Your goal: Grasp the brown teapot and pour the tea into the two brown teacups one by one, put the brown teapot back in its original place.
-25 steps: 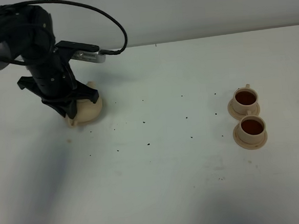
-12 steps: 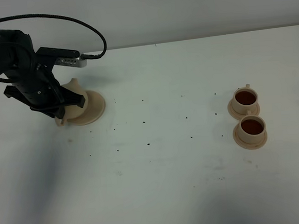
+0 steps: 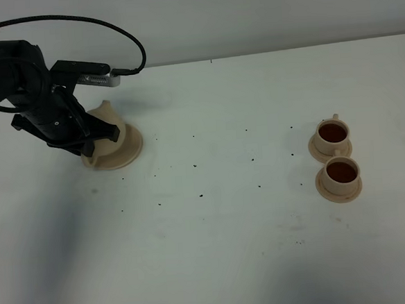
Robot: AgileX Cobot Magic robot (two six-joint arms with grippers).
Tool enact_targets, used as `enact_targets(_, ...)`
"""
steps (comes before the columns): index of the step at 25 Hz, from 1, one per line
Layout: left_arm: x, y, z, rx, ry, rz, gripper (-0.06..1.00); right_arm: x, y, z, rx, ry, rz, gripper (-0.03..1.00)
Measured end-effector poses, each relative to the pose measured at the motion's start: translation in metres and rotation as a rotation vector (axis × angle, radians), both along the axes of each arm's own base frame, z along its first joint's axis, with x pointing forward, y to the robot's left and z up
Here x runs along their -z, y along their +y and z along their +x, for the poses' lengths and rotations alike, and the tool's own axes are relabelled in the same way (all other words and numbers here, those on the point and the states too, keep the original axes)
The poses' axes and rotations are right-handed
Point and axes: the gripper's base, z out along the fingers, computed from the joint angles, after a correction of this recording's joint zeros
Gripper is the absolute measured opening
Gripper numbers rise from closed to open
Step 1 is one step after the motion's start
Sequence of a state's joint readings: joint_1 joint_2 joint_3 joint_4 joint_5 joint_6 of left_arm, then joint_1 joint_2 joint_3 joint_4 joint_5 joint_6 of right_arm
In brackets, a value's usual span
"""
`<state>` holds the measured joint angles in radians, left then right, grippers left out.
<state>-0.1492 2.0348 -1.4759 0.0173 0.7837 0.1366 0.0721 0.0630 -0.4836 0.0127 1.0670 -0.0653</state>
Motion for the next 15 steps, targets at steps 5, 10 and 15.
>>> enact_targets(5,0.014,-0.002,0.002,0.003,0.022,-0.01,0.12,0.0,0.0,0.0,0.0,0.0,0.0,0.33)
enact_targets(10,0.017,-0.002,0.005,0.011,-0.001,-0.012,0.12,0.0,0.0,0.0,0.0,0.0,0.0,0.33)
enact_targets(15,0.016,-0.003,0.007,0.017,-0.02,-0.013,0.12,0.0,0.0,0.0,0.0,0.0,0.0,0.33)
